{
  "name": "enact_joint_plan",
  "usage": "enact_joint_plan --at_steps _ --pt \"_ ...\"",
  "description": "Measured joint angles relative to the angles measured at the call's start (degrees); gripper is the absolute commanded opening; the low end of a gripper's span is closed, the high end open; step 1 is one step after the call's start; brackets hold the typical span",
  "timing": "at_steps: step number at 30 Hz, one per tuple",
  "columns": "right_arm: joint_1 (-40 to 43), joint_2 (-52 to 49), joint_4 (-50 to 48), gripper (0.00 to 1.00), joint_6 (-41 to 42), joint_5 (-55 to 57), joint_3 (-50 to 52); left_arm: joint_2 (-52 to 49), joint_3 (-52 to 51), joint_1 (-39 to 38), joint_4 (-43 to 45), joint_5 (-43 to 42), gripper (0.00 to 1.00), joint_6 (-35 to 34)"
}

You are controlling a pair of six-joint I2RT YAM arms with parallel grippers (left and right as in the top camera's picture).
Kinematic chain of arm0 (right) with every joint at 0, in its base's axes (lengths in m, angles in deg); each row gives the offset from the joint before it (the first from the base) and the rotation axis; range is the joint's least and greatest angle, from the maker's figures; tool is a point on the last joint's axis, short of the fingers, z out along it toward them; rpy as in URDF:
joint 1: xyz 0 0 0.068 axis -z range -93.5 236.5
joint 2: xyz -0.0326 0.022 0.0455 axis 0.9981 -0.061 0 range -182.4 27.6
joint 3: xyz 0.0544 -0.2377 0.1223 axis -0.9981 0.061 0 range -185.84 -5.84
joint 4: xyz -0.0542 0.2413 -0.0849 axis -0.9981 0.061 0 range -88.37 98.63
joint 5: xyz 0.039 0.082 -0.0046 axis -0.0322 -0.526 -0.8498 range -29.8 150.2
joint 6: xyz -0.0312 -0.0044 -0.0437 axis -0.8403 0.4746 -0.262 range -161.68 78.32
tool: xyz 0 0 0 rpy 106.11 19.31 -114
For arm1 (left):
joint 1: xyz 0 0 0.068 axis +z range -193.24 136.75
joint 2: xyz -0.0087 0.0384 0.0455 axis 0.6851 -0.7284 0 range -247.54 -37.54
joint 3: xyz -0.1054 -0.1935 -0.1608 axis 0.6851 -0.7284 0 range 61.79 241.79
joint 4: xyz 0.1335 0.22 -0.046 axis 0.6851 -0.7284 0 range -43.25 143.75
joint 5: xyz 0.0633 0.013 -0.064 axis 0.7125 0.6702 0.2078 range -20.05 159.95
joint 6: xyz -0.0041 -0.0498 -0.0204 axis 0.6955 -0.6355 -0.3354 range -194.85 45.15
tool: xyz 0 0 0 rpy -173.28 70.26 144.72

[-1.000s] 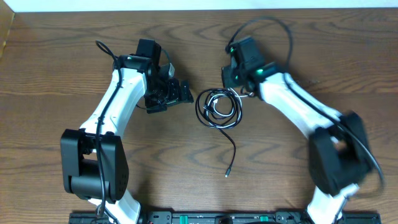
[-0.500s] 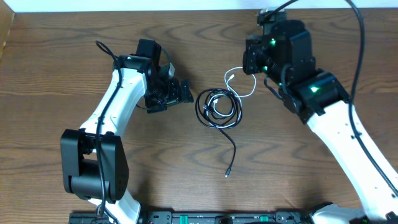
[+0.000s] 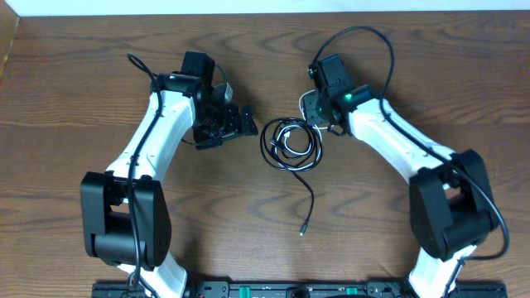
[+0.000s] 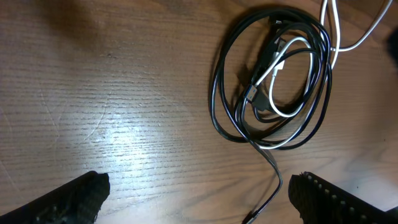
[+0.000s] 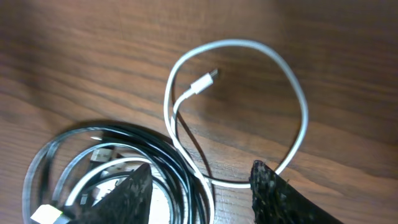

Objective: Untangle cables

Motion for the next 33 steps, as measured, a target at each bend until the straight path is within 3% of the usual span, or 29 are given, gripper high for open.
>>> enact_joint_plan --at_steps 18,24,33 --pt "-0.2 -7.2 -3.3 0.39 -8.3 -0.5 0.0 0.0 0.0 0.0 0.1 0.0 0.98 0.0" --pt "-0.2 -8.6 -4.1 0.01 -8.7 0.9 -0.4 0.0 0.0 0.0 0.0 0.0 0.97 0.0" --pt "-0.3 -8.6 -2.8 0.01 -7.8 3.2 -1.1 0.0 0.0 0.0 0.1 0.0 0.98 0.0"
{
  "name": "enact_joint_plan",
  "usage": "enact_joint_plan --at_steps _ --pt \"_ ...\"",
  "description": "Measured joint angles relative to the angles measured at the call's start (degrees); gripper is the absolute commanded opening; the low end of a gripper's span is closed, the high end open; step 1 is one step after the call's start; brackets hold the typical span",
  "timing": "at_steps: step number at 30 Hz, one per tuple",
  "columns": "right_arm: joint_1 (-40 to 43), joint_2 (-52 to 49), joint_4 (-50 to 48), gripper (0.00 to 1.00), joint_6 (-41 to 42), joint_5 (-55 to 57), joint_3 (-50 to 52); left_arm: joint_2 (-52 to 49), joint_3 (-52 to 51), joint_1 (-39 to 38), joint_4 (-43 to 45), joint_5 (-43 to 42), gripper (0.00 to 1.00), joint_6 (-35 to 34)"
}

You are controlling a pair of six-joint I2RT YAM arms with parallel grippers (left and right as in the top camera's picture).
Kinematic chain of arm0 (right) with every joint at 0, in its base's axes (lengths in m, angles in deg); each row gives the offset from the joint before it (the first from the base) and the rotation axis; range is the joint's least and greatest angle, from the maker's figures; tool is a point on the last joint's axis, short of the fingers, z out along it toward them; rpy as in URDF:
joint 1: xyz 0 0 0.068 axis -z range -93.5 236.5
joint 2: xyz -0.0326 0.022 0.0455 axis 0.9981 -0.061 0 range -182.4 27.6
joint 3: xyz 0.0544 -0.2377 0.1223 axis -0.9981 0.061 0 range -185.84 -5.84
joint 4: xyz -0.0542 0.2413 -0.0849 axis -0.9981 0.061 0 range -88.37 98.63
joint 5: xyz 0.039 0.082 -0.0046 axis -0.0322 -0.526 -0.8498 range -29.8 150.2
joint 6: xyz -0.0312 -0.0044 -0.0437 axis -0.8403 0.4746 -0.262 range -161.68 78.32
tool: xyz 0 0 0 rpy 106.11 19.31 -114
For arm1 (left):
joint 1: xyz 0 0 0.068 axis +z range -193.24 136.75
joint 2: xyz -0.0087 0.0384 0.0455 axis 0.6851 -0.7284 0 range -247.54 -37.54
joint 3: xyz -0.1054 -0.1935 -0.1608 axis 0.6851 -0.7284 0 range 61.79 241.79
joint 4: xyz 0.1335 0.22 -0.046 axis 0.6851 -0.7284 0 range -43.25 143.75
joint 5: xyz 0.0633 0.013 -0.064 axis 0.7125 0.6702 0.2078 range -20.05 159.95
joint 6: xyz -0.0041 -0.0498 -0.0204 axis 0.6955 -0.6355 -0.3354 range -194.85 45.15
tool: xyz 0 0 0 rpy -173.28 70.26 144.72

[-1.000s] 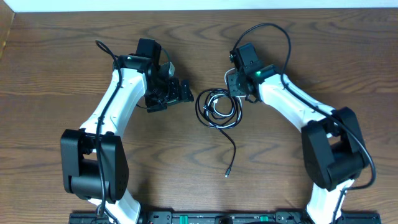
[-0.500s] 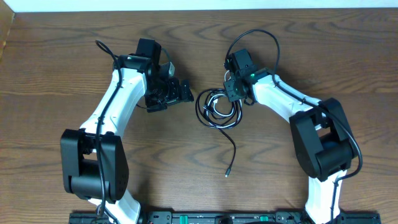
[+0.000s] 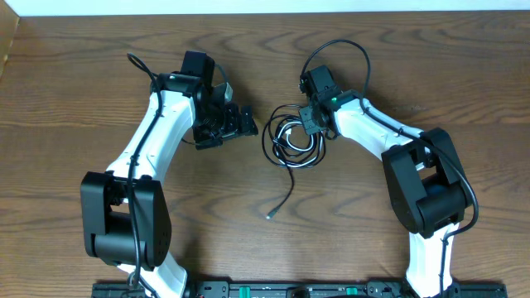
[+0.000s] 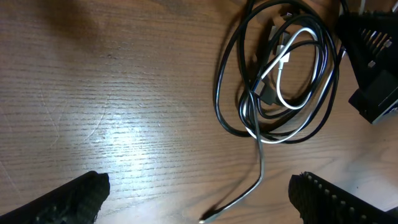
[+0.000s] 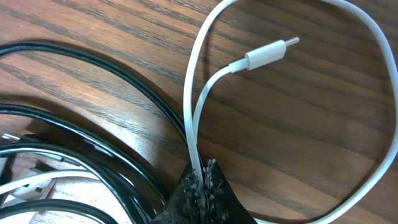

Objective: Untangle cables

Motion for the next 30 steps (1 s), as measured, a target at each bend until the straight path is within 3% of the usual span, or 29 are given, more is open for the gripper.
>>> enact_joint_plan --at_steps 5,17,30 --pt "0.0 2.3 0.7 0.01 2.3 0.1 0.0 0.0 0.0 0.0 0.0 0.0 0.98 0.0" --pt "0.0 25.9 -0.7 0.01 5.3 -7.5 -1.1 0.0 0.0 0.0 0.0 0.0 0.98 0.0" --pt "0.0 30.5 -4.5 0.01 13.2 -20.0 -1.1 0.0 0.0 0.0 0.0 0.0 0.98 0.0"
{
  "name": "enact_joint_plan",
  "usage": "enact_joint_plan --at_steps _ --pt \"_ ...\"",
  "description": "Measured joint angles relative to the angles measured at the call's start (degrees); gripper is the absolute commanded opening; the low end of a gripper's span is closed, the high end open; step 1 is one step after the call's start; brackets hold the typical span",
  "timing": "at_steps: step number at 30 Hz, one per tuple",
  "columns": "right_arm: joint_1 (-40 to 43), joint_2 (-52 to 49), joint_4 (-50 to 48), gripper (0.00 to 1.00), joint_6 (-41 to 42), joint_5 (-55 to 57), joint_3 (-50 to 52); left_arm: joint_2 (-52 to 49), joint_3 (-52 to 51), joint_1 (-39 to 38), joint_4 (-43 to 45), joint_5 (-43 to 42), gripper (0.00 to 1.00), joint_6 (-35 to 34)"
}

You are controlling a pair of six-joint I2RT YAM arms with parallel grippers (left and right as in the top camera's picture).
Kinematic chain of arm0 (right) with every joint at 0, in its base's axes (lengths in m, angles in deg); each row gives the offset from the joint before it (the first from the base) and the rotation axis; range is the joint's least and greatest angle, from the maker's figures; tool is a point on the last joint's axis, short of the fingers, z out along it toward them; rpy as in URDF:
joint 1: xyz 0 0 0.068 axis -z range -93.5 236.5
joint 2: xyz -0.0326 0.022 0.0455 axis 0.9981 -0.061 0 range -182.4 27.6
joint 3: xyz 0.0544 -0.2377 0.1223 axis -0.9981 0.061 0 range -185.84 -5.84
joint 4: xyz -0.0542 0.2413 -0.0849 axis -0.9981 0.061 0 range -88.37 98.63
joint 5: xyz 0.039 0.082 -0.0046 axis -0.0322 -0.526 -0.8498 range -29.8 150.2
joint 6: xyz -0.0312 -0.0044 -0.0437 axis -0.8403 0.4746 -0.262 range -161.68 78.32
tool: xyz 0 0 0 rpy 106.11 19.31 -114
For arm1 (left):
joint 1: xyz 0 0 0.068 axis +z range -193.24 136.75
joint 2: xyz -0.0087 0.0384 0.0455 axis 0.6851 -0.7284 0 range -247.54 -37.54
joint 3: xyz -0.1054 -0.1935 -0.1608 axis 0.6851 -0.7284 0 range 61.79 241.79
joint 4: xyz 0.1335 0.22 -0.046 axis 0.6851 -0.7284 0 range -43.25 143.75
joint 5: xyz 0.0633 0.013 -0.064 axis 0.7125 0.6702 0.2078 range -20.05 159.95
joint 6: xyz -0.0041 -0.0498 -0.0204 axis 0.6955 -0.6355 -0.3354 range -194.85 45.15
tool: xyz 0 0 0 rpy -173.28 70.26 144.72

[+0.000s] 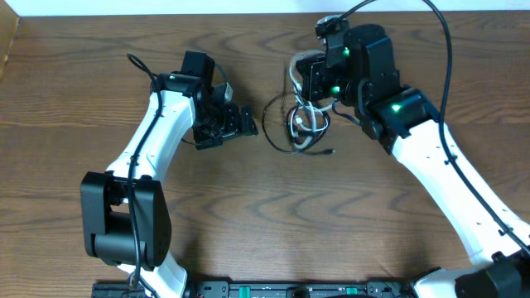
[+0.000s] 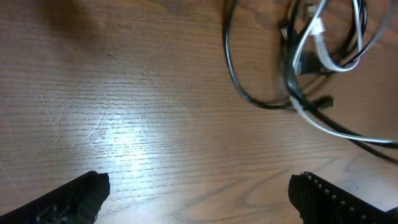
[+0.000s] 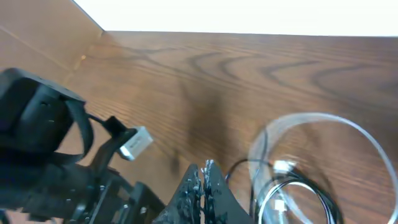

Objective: Untangle cables

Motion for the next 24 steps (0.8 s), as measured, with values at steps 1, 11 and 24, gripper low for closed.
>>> enact_joint_plan --at_steps 1,11,24 --pt "0.0 0.2 0.4 0.02 0.5 -0.3 0.0 0.0 0.0 0.0 0.0 0.0 0.97 0.0" --pt "0.0 0.2 5.2 0.17 2.4 1.7 0.0 0.0 0.0 0.0 0.0 0.0 0.97 0.0" --pt "0.6 -7.7 22.7 0.36 3.9 23.1 0.2 0.0 0.0 0.0 0.0 0.0 0.98 0.0"
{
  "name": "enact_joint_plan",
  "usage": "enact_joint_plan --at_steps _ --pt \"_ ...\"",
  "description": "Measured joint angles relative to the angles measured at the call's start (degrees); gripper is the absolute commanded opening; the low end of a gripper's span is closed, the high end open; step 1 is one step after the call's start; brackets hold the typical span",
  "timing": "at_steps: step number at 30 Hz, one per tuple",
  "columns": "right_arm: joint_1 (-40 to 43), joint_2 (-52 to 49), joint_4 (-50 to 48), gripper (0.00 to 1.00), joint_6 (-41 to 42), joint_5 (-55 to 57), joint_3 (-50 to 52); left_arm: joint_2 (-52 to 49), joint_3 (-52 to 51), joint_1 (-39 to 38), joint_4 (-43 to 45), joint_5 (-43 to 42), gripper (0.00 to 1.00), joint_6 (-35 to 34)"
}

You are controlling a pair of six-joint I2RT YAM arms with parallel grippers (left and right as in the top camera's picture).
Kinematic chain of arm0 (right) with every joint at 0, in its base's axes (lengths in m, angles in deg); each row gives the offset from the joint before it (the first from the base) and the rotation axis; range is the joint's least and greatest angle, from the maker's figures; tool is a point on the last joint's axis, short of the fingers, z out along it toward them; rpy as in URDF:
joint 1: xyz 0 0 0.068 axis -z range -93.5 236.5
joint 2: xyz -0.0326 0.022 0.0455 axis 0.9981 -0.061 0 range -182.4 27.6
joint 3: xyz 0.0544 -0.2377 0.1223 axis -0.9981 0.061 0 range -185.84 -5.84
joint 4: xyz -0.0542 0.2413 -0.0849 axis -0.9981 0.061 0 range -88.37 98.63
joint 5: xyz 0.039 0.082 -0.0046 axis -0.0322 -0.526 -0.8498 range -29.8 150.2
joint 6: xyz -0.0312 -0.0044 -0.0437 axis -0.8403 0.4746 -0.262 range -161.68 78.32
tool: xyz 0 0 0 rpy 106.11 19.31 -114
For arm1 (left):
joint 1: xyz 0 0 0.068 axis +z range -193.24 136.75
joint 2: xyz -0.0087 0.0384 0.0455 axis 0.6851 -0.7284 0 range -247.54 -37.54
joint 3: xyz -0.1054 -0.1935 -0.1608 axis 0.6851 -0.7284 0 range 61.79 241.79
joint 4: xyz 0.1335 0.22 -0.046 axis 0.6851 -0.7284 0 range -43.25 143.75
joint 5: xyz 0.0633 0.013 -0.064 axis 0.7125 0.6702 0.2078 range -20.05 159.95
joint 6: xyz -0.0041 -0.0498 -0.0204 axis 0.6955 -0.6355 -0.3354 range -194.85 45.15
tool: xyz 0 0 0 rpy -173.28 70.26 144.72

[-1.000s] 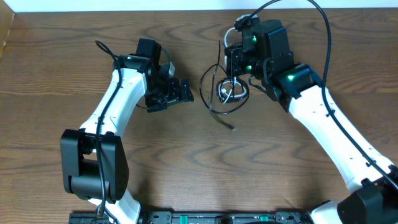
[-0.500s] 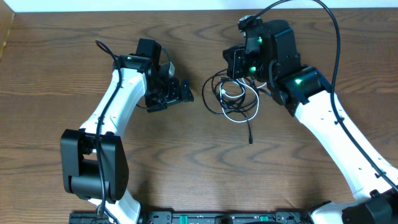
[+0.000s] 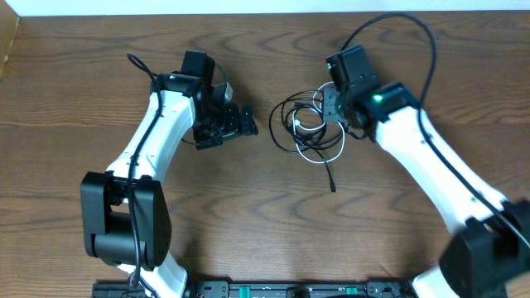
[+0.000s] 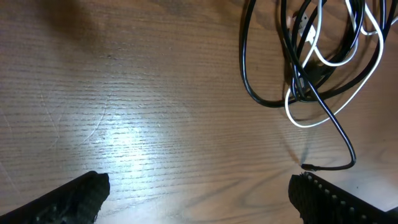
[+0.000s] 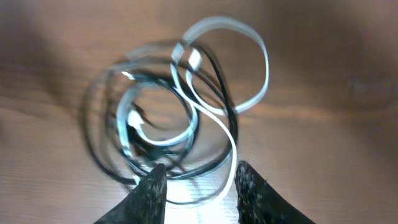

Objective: Untangle cables

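A tangle of black and white cables [image 3: 308, 128] lies on the wooden table, right of centre. Its black tail ends in a plug [image 3: 333, 189] nearer the front. My right gripper [image 3: 332, 108] hovers over the tangle's right side, open, with nothing gripped. In the right wrist view, which is blurred, the white loop [image 5: 231, 70] and the black coils lie beyond the gripper [image 5: 199, 190]. My left gripper [image 3: 225, 128] stands wide open to the left of the tangle, apart from it. Its wrist view shows the coils [image 4: 311, 56] and the plug [image 4: 308, 167] near its right finger [image 4: 329, 199].
The bare wood table [image 3: 248, 215] stretches around the cables. Its far edge [image 3: 265, 14] meets a white surface. Both arm bases stand at the front edge.
My right gripper was shut on the white cable and raised with the bundle dangling. Now it is open and low, and the tangle lies on the table a little farther right.
My right gripper stood open over the white loop at the tangle's right side, then shut on the white cable. After that it held the bundle lifted off the table. Now the cables rest looser and shifted right, let go. The left arm stayed put, open.
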Motion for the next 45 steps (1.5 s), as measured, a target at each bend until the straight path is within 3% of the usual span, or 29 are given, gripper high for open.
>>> enact_joint_plan --at_steps 8,10,12,14,17,23,35,45 --pt "0.8 -9.6 1.2 0.42 0.9 -0.3 0.2 0.0 0.0 0.0 0.0 0.0 0.98 0.0" --pt "1.7 -11.4 0.3 0.37 1.0 -0.3 0.2 0.0 0.0 0.0 0.0 0.0 0.98 0.0" --pt "2.9 -13.0 -1.3 0.25 0.8 -0.5 0.2 0.0 0.0 0.0 0.0 0.0 0.98 0.0" --pt "4.2 -14.7 -3.1 0.22 -0.1 -1.4 0.2 0.0 0.0 0.0 0.0 0.0 0.98 0.0" --pt "5.4 -16.7 -5.8 0.24 -2.8 -4.5 0.2 0.0 0.0 0.0 0.0 0.0 0.98 0.0" --pt "4.9 -17.2 -9.2 0.36 -9.0 -8.3 0.3 0.0 0.0 0.0 0.0 0.0 0.98 0.0" --pt "4.7 -17.3 -9.2 0.38 -17.8 -7.2 1.2 0.0 0.0 0.0 0.0 0.0 0.97 0.0" --pt "4.7 -17.3 -10.3 0.38 -19.4 -7.8 2.0 0.0 0.0 0.0 0.0 0.0 0.98 0.0"
